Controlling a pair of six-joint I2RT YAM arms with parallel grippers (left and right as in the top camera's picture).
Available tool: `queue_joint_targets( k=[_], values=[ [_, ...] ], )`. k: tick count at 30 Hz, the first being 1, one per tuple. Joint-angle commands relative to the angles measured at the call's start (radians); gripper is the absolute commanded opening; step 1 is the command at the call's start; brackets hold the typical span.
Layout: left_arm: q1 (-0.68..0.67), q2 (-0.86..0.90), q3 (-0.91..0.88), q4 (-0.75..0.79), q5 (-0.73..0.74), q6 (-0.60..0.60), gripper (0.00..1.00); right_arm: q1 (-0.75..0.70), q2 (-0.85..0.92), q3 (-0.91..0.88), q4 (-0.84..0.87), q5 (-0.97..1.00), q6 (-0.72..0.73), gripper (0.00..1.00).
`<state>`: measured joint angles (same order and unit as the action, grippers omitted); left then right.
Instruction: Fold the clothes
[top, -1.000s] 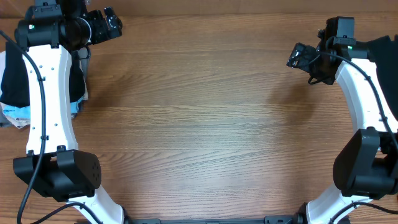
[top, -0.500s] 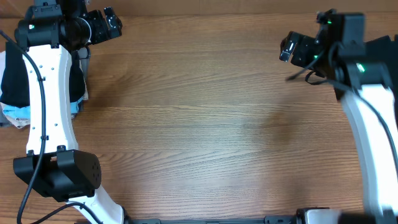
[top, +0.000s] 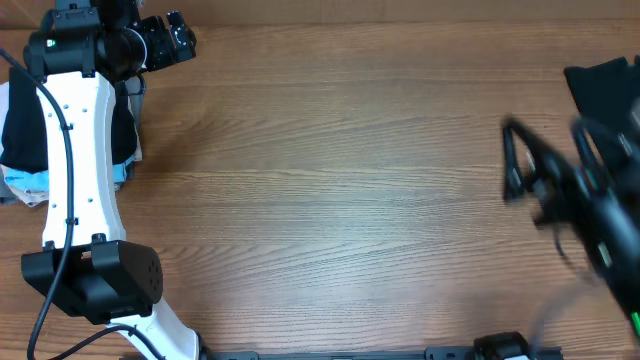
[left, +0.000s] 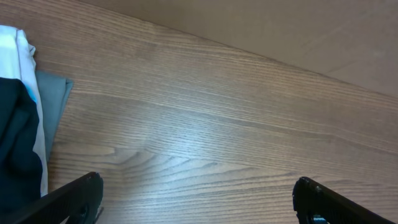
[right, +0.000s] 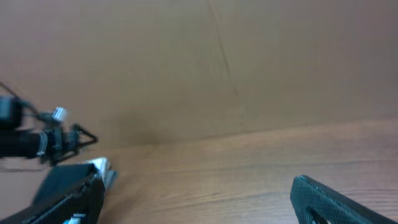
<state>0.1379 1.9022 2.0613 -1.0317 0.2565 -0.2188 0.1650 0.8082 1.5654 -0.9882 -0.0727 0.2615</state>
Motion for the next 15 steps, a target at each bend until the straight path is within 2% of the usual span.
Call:
queue_joint_targets(
  k=[1, 9, 15],
  values=[
    [-0.001, 0.007, -0.006, 0.003, -0.002, -0.006, 1.00, 0.003, -0.109, 0.005, -0.056, 0.013, 0.001, 1.00],
    [-0.001, 0.007, -0.006, 0.003, -0.002, -0.006, 1.00, -0.013, -0.309, 0.005, -0.238, 0.020, 0.001, 1.00],
    [-0.001, 0.007, -0.006, 0.003, -0.002, -0.006, 1.00, -0.074, -0.403, -0.058, -0.266, 0.021, 0.001, 1.00]
  ],
)
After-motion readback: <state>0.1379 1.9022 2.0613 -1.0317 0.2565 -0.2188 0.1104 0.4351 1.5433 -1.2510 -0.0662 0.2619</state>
